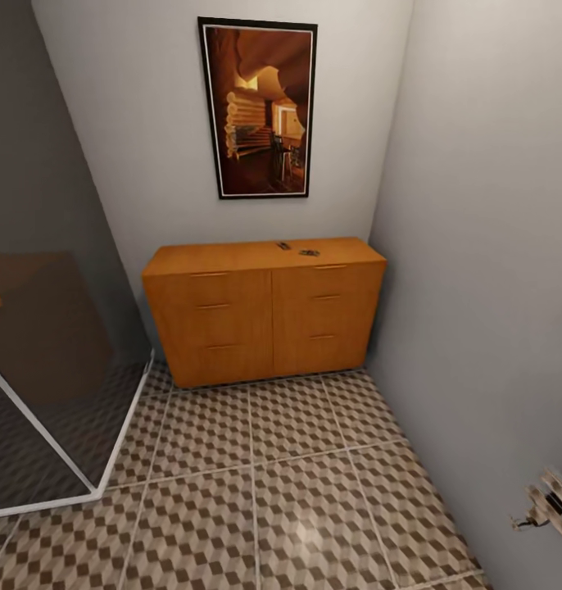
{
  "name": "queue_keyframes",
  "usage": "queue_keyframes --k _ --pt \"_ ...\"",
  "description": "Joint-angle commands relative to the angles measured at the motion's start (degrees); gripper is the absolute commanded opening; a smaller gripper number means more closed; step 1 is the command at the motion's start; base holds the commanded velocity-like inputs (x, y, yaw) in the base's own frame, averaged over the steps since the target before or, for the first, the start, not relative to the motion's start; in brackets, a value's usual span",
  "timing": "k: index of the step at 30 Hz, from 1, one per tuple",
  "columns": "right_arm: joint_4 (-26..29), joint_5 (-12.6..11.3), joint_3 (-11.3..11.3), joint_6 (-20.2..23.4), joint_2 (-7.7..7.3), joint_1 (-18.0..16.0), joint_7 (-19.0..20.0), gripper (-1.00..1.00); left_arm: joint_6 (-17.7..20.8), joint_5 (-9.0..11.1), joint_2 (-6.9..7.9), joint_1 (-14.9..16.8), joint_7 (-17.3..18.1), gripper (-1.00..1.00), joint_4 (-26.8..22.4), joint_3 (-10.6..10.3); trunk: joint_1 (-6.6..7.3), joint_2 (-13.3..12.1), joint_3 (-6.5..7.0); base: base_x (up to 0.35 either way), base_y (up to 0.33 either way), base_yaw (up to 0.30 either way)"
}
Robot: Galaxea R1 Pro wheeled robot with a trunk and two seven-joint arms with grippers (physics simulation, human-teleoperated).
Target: Take the four mousetraps from the cabinet in the bathroom and place them on the bathroom floor. Make sure all four end up on the same floor surface, and ensure that at least two of them are either under or directly next to the same bathroom sink.
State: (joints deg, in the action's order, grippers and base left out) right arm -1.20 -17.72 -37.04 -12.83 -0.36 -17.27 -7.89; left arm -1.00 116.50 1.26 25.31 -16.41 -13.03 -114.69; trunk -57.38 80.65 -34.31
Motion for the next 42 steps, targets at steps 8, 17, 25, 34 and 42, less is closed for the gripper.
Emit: queue_keyframes --k 8,17,25,34,42 --pt "0.0 -0.8 -0.5 -0.2 0.43 0.0 -0.1 1.00 -0.5 0.5 0.14 0.1 -0.4 1.00 1.0 -0.3 -0.03 0.0 -0.05 0.087 0.000 0.000" --pt "3.8 -0.8 -0.2 7.8 0.29 -7.5 -2.3 1.00 -3.6 0.6 -1.72 1.5 -0.3 1.00 7.3 0.2 -0.03 0.0 -0.05 0.003 0.000 0.000" --pt "11.4 -1.0 1.0 23.8 -0.03 -23.2 -7.1 1.00 -1.7 0.8 -3.30 15.3 -0.6 1.00 14.0 0.4 -0.03 0.0 -0.05 0.000 0.000 0.000" --pt "14.3 -1.0 4.4 27.0 -0.16 -41.2 -12.4 1.00 9.3 1.0 -5.86 37.1 -0.7 1.00 14.8 0.5 -0.03 0.0 -0.05 0.000 0.000 0.000" --pt "14.6 -1.0 5.0 35.3 -0.26 -56.3 -13.5 1.00 19.1 3.2 -7.17 55.9 -0.7 1.00 14.8 2.6 -0.03 0.0 -0.05 0.000 0.000 0.000"
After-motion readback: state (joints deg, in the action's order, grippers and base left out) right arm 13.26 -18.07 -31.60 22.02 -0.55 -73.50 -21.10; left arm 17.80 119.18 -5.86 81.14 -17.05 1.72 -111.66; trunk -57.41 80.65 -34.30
